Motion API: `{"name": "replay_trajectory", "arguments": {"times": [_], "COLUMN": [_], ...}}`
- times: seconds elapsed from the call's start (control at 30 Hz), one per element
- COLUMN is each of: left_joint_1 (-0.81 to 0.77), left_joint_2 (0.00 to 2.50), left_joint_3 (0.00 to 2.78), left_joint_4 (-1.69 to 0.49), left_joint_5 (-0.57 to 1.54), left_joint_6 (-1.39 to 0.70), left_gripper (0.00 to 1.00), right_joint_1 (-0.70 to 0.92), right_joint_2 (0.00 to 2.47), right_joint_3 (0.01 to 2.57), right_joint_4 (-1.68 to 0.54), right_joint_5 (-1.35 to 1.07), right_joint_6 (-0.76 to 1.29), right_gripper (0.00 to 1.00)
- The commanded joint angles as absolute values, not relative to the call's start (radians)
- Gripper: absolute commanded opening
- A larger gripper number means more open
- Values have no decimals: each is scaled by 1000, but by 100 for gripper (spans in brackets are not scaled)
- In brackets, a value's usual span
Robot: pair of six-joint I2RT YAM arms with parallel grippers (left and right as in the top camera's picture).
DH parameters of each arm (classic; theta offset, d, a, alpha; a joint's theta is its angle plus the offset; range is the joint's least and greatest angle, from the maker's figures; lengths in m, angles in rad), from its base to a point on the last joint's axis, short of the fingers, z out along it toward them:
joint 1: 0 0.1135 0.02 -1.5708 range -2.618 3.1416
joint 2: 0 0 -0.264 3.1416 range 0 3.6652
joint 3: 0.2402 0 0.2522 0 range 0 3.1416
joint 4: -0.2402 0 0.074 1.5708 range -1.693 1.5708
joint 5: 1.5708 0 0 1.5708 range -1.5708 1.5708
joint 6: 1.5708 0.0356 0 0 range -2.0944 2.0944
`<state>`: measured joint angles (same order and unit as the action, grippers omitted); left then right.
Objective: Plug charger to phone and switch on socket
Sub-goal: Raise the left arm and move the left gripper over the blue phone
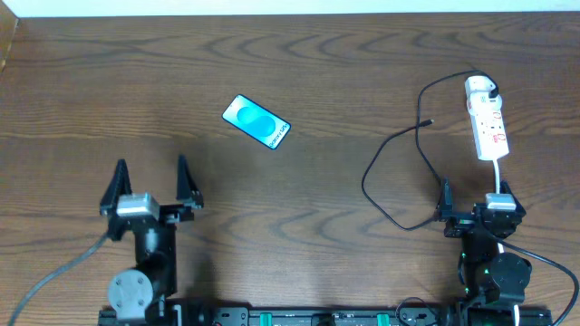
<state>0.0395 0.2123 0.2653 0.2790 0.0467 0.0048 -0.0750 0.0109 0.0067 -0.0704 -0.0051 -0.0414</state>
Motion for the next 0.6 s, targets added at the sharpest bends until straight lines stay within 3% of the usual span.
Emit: {"name": "replay_trajectory", "arguments": {"times": [0.0,0.57], "left_joint_1": [44,38], "left_joint_2": [343,833], "left_joint_3": [420,962], "left_joint_4": [224,-253], "left_joint_5": [45,46], "left_joint_6": [14,-180], "left_gripper": [91,91], "right_joint_1": [-77,-77], "right_joint_2": [6,6], "right_joint_3": [6,6], "right_joint_4": [-75,-75], "right_joint_5": [-6,-6], "right_joint_6": [-50,-50], "right_gripper": [99,99]}}
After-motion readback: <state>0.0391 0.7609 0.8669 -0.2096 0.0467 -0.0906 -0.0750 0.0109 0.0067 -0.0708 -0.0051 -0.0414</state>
